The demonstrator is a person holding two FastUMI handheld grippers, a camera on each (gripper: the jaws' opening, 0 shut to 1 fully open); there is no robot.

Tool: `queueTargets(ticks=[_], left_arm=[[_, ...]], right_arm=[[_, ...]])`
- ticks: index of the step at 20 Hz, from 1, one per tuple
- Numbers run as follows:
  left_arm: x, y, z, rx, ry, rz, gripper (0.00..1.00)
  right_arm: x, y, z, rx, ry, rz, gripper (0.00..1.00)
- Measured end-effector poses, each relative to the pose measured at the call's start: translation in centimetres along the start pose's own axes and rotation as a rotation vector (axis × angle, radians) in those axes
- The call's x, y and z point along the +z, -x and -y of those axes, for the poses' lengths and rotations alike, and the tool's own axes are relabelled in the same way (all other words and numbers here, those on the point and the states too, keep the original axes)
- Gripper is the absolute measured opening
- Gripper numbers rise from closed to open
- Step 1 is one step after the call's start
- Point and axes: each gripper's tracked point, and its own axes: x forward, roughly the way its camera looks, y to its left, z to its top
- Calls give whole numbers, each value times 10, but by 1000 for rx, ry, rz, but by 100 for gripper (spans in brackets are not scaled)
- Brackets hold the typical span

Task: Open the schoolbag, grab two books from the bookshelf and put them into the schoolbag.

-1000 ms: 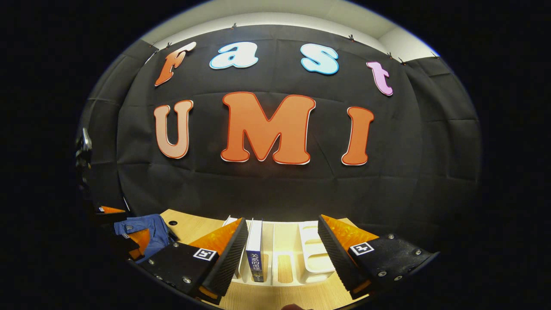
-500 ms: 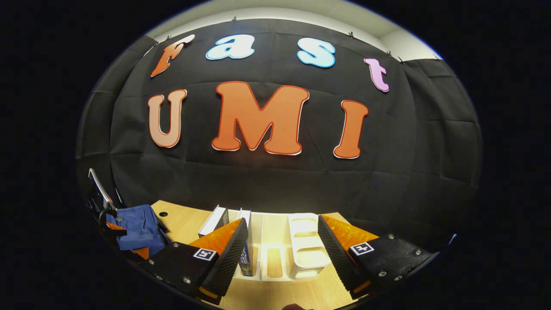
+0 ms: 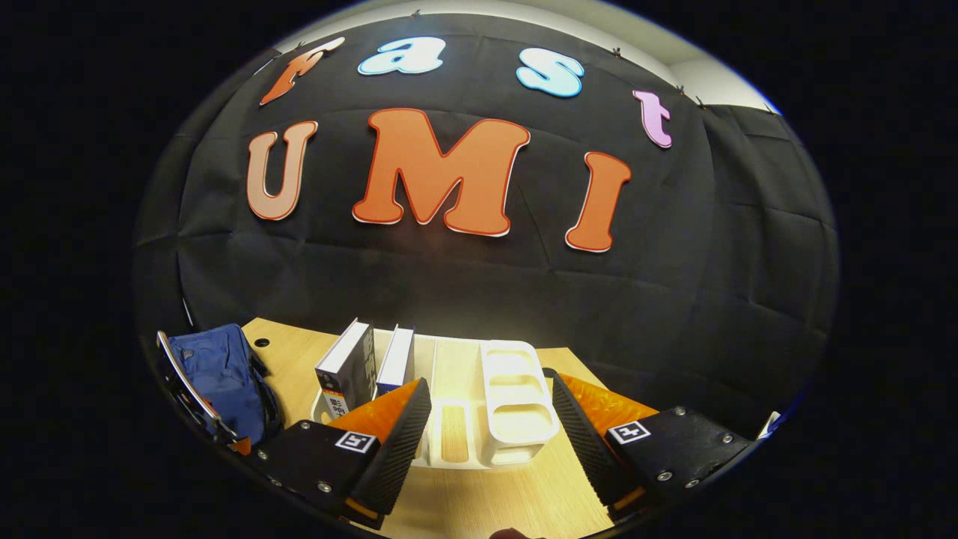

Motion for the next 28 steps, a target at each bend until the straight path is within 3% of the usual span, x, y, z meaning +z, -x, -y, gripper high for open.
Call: queueTargets(ticks=[7, 18, 21, 26, 28], left_arm=[[-46, -15, 9, 8, -51, -109, 98], [-58, -31, 17, 64, -113, -114, 95], [-54, -33, 21, 83, -200, -98, 87], [-53, -29, 16, 62, -162, -138, 71], [-52, -30, 13, 57, -158, -154, 52]], right_arm=[[-5, 1, 0, -20, 3, -33, 97], [-4, 2, -10, -7, 1, -33, 97], [-4, 2, -12, 0, -13, -38, 97], [0, 3, -9, 1, -25, -23, 97], [1, 3, -6, -3, -33, -20, 97]])
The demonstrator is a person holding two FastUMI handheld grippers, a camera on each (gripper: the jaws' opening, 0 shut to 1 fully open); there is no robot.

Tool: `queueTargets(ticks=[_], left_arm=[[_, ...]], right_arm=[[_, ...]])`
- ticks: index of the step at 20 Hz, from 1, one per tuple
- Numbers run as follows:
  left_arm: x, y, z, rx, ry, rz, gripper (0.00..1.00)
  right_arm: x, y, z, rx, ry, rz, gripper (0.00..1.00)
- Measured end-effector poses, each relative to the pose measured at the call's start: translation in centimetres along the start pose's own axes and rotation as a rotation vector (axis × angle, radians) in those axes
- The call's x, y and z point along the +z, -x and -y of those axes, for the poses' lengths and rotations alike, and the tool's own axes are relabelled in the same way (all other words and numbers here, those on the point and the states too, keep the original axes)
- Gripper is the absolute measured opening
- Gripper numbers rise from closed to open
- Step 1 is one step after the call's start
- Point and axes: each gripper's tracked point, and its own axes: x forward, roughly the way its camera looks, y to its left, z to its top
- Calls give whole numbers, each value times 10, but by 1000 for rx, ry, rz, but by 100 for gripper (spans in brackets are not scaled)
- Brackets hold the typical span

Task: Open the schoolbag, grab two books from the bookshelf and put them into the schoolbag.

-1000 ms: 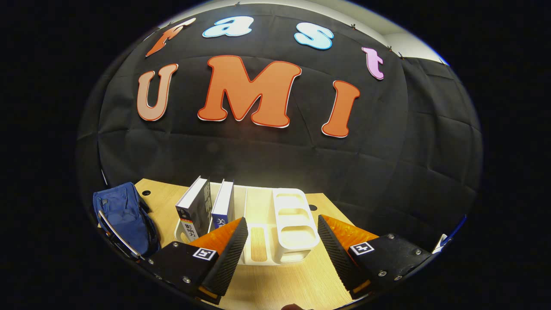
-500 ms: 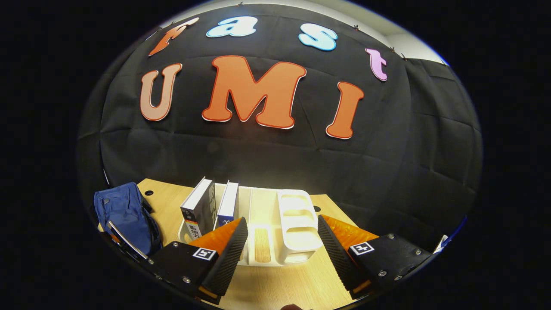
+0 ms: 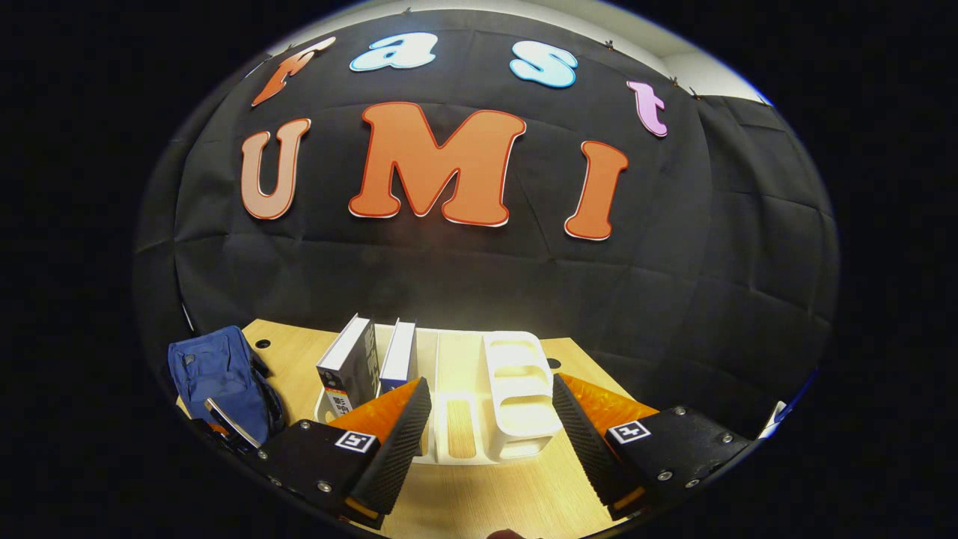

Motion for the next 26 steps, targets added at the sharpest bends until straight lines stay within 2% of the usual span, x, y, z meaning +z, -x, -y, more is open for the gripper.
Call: queueTargets(ticks=[1, 2, 3, 5, 7, 11, 16, 22, 26], left_arm=[[0, 0, -1, -2, 1, -6, 54], [2, 1, 0, -6, 1, -5, 47], [3, 4, -1, -9, 5, -2, 25], [5, 6, -5, -12, 30, -2, 13], [6, 8, -8, -35, 66, -10, 8], [16, 18, -25, -86, 133, -11, 6], [33, 34, -57, -177, 154, 10, 6], [58, 55, -117, -178, 170, 64, 5], [58, 55, -150, -202, 210, 64, 4]], right_arm=[[1, 0, 0, -1, -3, 3, 97], [2, 0, 2, -2, -6, 6, 97], [4, 0, 3, -4, -7, 10, 97], [7, -1, 3, -4, -9, 21, 97], [8, -1, 1, 2, -11, 26, 97], [13, -3, -18, 74, -29, 22, 97], [18, -12, -61, 180, 30, -6, 97], [9, -30, -123, 321, 111, -122, 97], [19, -38, -145, 360, 151, -134, 97]])
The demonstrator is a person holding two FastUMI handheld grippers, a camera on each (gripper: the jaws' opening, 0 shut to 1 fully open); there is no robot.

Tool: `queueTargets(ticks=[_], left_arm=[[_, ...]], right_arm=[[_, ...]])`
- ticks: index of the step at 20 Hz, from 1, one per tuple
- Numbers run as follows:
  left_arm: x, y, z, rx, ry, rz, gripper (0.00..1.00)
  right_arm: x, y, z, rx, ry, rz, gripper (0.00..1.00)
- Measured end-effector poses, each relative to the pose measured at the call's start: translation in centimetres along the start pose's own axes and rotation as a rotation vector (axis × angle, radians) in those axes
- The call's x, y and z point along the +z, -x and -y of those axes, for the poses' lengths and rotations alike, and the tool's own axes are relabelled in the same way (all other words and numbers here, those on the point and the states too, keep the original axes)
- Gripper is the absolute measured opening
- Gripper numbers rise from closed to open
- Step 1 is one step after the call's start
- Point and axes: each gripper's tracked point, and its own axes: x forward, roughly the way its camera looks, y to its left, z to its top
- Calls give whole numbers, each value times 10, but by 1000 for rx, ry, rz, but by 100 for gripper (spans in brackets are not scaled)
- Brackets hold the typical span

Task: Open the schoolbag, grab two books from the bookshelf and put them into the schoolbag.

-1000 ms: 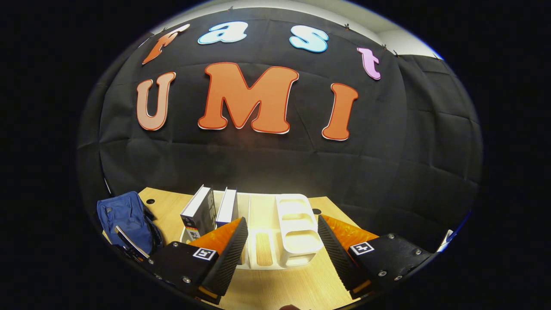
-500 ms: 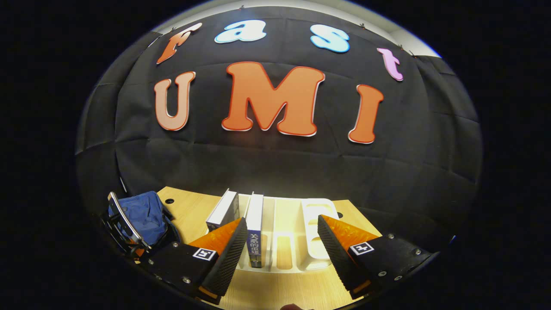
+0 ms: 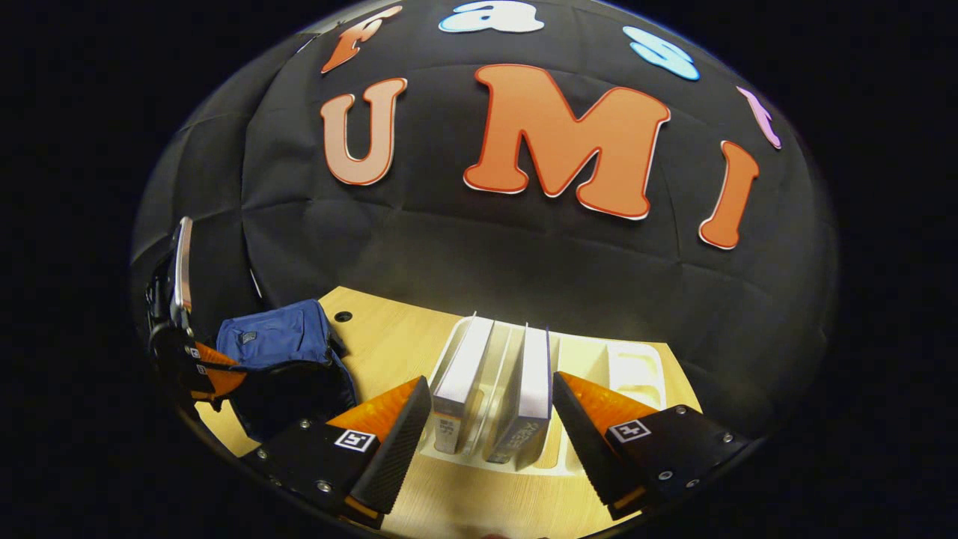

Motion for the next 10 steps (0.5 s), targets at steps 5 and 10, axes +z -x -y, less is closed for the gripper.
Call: queueTargets(ticks=[5, 10], left_arm=[[6, 2, -17, -128, 100, -18, 2], [12, -2, -50, -190, 128, -46, 3]], right_arm=[[-1, -20, -6, 16, -1, -79, 97], [-3, -37, -12, 45, -9, -192, 97]])
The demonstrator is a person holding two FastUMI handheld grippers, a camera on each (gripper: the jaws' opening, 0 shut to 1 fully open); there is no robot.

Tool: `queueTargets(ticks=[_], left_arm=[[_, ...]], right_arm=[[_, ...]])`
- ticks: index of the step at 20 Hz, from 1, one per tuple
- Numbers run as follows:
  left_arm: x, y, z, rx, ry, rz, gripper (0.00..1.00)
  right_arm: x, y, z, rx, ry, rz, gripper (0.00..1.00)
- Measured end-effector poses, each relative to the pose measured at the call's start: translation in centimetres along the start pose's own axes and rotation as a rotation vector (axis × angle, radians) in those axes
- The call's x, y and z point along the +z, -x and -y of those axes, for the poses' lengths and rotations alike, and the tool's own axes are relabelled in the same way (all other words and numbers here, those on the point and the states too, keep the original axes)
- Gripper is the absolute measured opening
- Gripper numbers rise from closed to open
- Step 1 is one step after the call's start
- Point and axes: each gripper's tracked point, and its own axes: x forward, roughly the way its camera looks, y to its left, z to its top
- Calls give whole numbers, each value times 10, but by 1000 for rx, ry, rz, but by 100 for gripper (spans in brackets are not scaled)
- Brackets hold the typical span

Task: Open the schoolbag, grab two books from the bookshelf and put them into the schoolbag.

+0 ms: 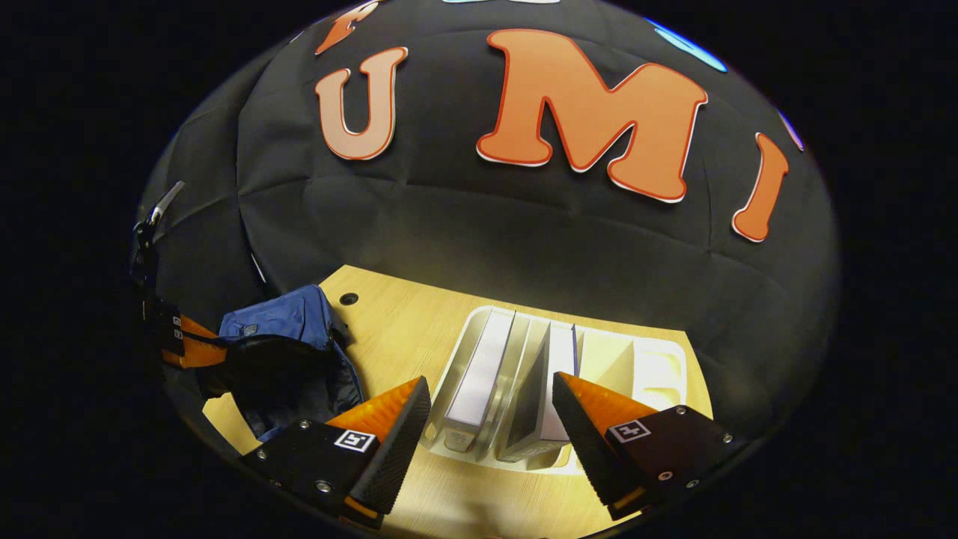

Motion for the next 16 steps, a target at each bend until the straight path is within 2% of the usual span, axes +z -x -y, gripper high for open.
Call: queueTargets(ticks=[3, 6, 9, 13, 16], left_arm=[[6, 0, -15, -20, 16, -8, 3], [9, 3, -24, -39, 0, -12, 3], [9, -4, -19, -65, 2, -13, 2], [-1, -12, -14, -105, 56, -16, 3], [-2, -11, -19, -114, 48, -19, 2]], right_arm=[[-3, -7, -3, 7, -30, -92, 97], [-10, -15, -4, 10, 5, -194, 97], [-14, -23, -14, 71, -5, -296, 97], [-13, -36, -24, 124, -48, -406, 98], [-9, -50, -22, 129, -77, -491, 98]])
